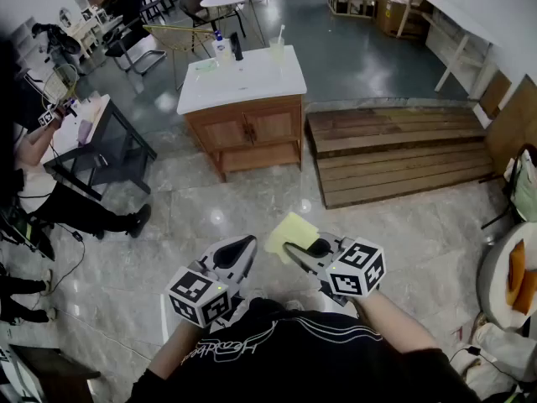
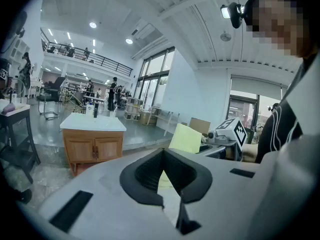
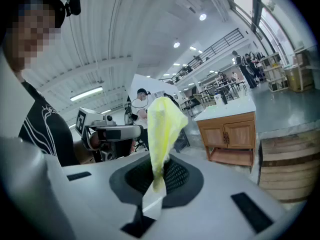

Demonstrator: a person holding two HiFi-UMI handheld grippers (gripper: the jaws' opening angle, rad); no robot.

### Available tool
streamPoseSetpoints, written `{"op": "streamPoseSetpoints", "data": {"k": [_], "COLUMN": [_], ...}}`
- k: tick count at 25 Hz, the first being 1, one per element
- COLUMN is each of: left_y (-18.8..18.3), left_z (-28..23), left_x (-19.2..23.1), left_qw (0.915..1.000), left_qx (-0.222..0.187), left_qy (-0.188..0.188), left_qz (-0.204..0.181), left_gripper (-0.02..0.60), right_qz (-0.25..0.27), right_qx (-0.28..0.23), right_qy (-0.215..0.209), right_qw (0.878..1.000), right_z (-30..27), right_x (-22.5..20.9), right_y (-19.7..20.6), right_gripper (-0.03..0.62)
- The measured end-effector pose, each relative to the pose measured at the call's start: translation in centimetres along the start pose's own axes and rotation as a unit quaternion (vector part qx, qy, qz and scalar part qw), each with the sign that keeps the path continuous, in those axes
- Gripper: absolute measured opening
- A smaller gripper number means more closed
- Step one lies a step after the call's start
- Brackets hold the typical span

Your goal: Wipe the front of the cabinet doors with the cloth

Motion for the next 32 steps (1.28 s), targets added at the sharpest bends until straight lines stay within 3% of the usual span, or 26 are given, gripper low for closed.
{"op": "streamPoseSetpoints", "data": {"k": [9,15,21,26,32], "left_y": [-1.8,-2.8,-2.8,-2.4,-2.6], "left_z": [-0.5,-2.2,-4.0,-6.0,-10.1], "left_x": [-1.2,-1.3,-0.8,1.3,7.4], "left_qw": [0.9997,0.9999,0.9995,0.9987,0.9976], "left_qx": [0.004,0.014,0.022,0.033,0.036], "left_qy": [0.0,-0.002,0.021,0.035,0.049], "left_qz": [0.022,0.009,-0.007,0.016,0.032], "left_gripper": [0.006,0.006,0.006,0.006,0.006], "right_qz": [0.023,0.014,-0.008,-0.021,-0.014], "right_qx": [0.018,0.004,-0.002,0.01,0.032], "right_qy": [0.023,0.042,0.048,0.058,0.086], "right_qw": [0.999,0.999,0.999,0.998,0.996], "right_z": [1.9,3.2,3.1,2.2,-1.9], "right_x": [-0.5,-2.0,-3.7,-5.8,-10.4], "right_y": [-1.0,-1.5,-0.9,-1.1,-2.5], "right_gripper": [0.04,0.04,0.04,0.04,0.04]}}
Point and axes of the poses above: the fingertips, and each gripper's own axes: z backward along the fingers, x to its left, y out of its underside, the point moved 8 cm from there along z, backward along the fingers, and after that the axes turned 1 degree about -x, right-handed, at the moved point
